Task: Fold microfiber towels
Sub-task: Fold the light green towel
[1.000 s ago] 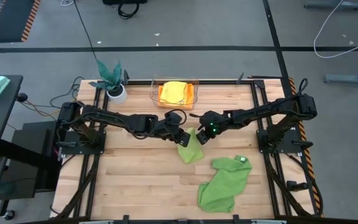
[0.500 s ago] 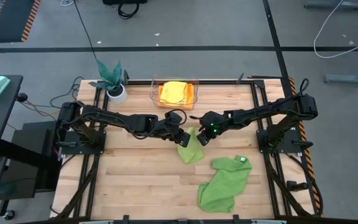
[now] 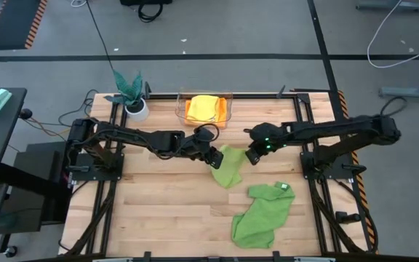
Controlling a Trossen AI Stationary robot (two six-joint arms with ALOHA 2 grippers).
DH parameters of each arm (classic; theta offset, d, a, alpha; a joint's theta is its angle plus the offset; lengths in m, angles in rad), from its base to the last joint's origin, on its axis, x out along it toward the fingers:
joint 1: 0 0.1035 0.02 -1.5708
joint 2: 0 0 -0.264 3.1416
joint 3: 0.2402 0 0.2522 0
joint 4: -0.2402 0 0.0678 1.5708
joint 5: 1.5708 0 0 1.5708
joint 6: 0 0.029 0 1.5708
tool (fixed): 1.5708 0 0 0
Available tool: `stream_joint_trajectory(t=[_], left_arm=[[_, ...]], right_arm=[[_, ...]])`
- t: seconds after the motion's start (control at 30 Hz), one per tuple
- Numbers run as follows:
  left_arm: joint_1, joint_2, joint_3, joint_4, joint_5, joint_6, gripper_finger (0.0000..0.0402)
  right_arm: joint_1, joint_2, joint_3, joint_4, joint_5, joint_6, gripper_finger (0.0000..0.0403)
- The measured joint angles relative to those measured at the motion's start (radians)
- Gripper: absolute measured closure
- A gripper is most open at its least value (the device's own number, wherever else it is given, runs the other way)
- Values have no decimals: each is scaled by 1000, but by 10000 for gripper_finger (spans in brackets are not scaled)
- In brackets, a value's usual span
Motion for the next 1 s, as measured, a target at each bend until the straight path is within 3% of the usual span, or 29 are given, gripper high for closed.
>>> stream_joint_trajectory(t=[0.27, 0.5, 0.7, 1.0], left_arm=[[51, 0, 0, 240, 119, 166, 314], [123, 0, 0, 239, 220, 229, 290], [194, 0, 0, 241, 304, 245, 279], [237, 0, 0, 241, 324, 280, 274]], right_arm=[[4, -166, 0, -222, 61, 43, 402], [51, -245, 76, -424, 119, 84, 402], [92, -225, 246, -610, 150, 82, 402], [70, -99, 660, -659, 169, -52, 403]])
